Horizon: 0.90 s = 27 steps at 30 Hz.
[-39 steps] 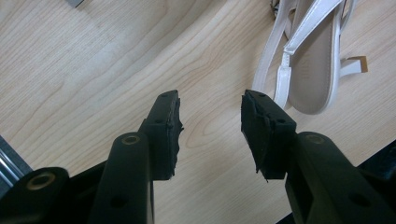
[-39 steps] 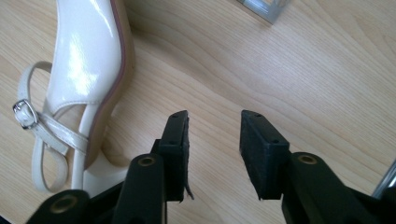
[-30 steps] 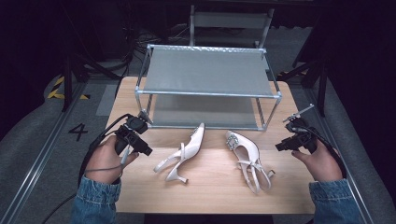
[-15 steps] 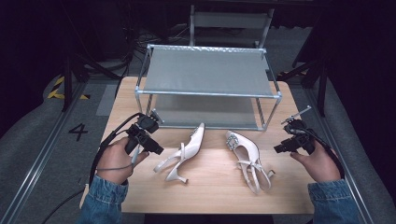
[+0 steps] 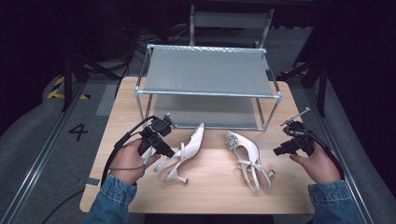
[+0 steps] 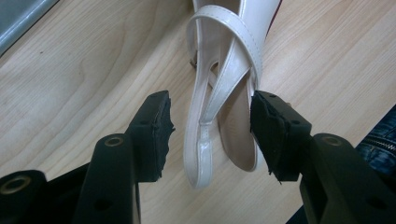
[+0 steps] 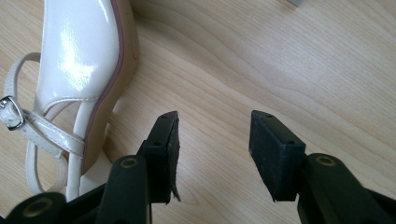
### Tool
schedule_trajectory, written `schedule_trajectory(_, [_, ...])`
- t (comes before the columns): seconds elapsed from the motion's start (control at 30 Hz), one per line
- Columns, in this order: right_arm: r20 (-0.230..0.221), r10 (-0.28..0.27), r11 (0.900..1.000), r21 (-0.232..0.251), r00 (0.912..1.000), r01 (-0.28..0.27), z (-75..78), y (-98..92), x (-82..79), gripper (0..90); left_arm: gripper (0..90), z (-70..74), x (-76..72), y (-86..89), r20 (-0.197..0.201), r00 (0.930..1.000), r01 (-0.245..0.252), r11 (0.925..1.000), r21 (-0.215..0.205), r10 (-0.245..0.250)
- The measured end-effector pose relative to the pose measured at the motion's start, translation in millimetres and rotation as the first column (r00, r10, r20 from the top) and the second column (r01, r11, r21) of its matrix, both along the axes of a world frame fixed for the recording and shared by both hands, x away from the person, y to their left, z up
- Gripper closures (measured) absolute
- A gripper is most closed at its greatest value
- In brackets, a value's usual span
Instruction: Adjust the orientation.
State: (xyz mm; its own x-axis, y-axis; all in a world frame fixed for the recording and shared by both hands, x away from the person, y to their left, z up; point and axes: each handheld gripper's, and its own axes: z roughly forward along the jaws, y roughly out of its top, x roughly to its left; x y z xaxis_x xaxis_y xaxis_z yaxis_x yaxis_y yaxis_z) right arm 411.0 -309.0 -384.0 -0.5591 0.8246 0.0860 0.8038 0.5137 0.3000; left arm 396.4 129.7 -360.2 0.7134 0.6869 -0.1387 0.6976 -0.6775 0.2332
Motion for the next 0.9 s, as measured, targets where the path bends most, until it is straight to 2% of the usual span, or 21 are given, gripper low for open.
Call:
schedule_trajectory(0.17, [-0.003,0.001,1.0,0.005,1.0,-0.001,-0.6,-0.4,-1.1,53.4,49.5,-12.6,4.5,-5.3,-0.029,0.9995,0.011,0.9999,0.011,-0.011])
schedule_trajectory(0.2, [-0.001,0.002,1.0,0.003,1.0,-0.002,-0.6,-0.8,-1.2,53.4,49.9,-15.0,5.9,-6.5,-0.046,0.9988,0.015,0.9996,0.022,-0.014])
schedule_trajectory(0.4, [0.0,0.0,1.0,0.003,1.0,0.0,0.1,-1.9,-2.1,53.5,50.2,-25.8,9.9,-6.7,-0.049,0.998,0.039,0.999,0.023,-0.038])
schedule_trajectory(0.5, [0.0,0.002,1.0,0.002,1.0,-0.002,-0.5,-1.2,-2.3,53.5,50.6,-30.9,11.7,-5.2,-0.073,0.9969,0.03,0.9994,0.018,-0.028])
schedule_trajectory(0.6, [-0.003,0.005,1.0,0.002,1.0,-0.005,-0.9,-0.8,-2.1,53.3,51.9,-34.0,13.0,-5.4,-0.083,0.995,0.056,0.9984,0.005,-0.055])
schedule_trajectory(0.7, [-0.009,0.004,1.0,-0.005,0.9999,-0.004,-2.5,-0.5,-1.8,53.2,55.4,-36.3,13.1,-6.4,-0.092,0.9941,0.057,0.9984,-0.007,-0.057])
schedule_trajectory(0.77, [-0.013,0.005,1.0,-0.005,0.9999,-0.005,-3.1,-0.6,-1.5,53.1,59.3,-38.5,13.5,-7.0,-0.103,0.9931,0.057,0.9984,0.001,-0.056])
schedule_trajectory(0.8, [-0.014,0.006,1.0,-0.006,0.9999,-0.006,-3.3,-0.5,-1.4,53.0,62.1,-39.0,13.4,-7.2,-0.107,0.9925,0.06,0.9982,0.005,-0.059])
schedule_trajectory(0.83, [-0.014,0.006,1.0,-0.007,0.9999,-0.006,-3.5,-0.3,-1.4,53.0,68.6,-38.3,13.0,-7.1,-0.106,0.9924,0.062,0.9981,0.0,-0.062])
schedule_trajectory(0.9, [-0.013,0.008,1.0,-0.007,0.9999,-0.009,-3.7,-0.3,-1.3,52.7,74.4,-36.2,11.8,-7.5,-0.093,0.9932,0.07,0.9975,0.008,-0.069])
